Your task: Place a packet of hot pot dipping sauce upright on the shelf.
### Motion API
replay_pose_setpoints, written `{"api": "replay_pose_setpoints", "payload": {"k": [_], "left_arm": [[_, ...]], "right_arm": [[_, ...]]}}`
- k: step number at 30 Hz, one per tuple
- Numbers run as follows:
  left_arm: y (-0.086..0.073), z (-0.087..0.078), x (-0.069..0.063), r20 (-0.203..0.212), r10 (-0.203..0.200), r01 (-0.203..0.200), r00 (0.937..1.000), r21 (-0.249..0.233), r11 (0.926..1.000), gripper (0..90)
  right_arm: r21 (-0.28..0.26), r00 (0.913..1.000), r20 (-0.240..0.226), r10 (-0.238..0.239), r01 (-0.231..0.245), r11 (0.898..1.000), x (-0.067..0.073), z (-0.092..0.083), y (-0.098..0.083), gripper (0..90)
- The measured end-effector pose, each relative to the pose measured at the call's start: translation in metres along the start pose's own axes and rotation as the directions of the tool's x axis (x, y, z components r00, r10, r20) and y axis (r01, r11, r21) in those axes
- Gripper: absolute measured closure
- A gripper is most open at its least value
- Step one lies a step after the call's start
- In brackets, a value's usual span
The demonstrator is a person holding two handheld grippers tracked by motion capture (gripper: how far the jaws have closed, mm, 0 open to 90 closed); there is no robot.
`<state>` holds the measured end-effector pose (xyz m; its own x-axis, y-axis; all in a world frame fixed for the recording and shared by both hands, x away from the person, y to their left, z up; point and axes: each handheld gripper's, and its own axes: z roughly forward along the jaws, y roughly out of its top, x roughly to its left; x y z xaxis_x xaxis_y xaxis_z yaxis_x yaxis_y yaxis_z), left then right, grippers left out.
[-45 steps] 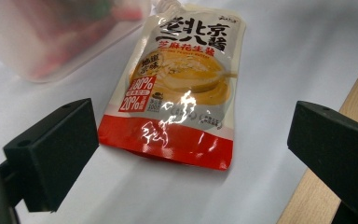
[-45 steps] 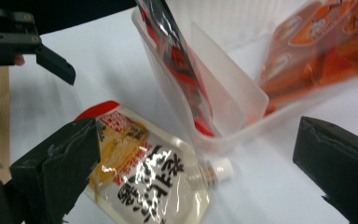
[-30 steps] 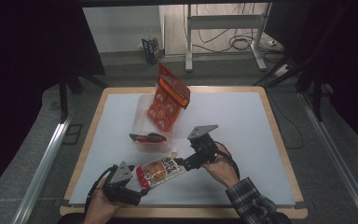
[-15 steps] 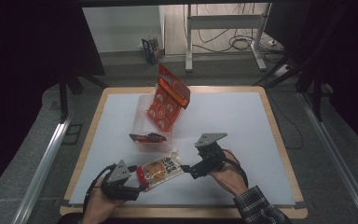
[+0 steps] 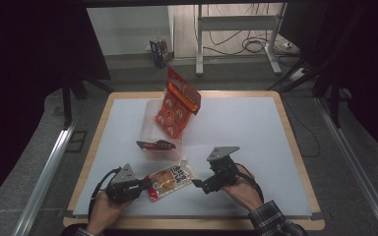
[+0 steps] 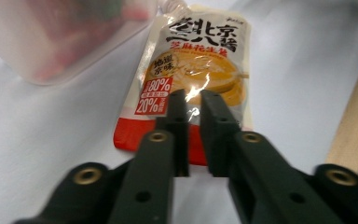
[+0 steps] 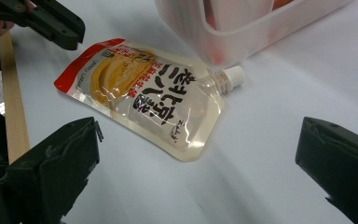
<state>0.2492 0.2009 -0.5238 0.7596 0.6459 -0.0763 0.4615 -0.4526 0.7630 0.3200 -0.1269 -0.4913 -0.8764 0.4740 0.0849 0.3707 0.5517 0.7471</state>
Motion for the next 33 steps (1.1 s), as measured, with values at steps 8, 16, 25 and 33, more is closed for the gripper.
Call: {"api": "replay_pose_setpoints", "payload": {"k": [8,16,25,33], "left_arm": [[0.000,0.013,0.003,0.012,-0.003,0.003,0.9999,0.024,0.9997,89.7],[-0.002,0.021,0.002,0.023,-0.010,0.009,0.9997,0.036,0.9993,89.8],[-0.006,0.024,0.003,0.006,-0.046,0.046,0.9989,0.061,0.9971,90.0],[-0.007,0.024,0.005,0.002,-0.060,0.060,0.9982,0.080,0.9950,90.0]], "right_arm": [[0.031,1.0000,-0.004,-0.008,0.008,0.999,0.001,0.011,-0.002,0.0],[0.047,0.9999,-0.008,-0.008,0.008,0.999,0.003,0.017,-0.002,0.0],[0.068,0.9997,-0.023,-0.004,0.005,0.998,0.005,0.026,-0.003,0.0],[0.092,0.9984,-0.054,0.017,-0.012,0.996,0.005,0.040,-0.003,0.0]]}}
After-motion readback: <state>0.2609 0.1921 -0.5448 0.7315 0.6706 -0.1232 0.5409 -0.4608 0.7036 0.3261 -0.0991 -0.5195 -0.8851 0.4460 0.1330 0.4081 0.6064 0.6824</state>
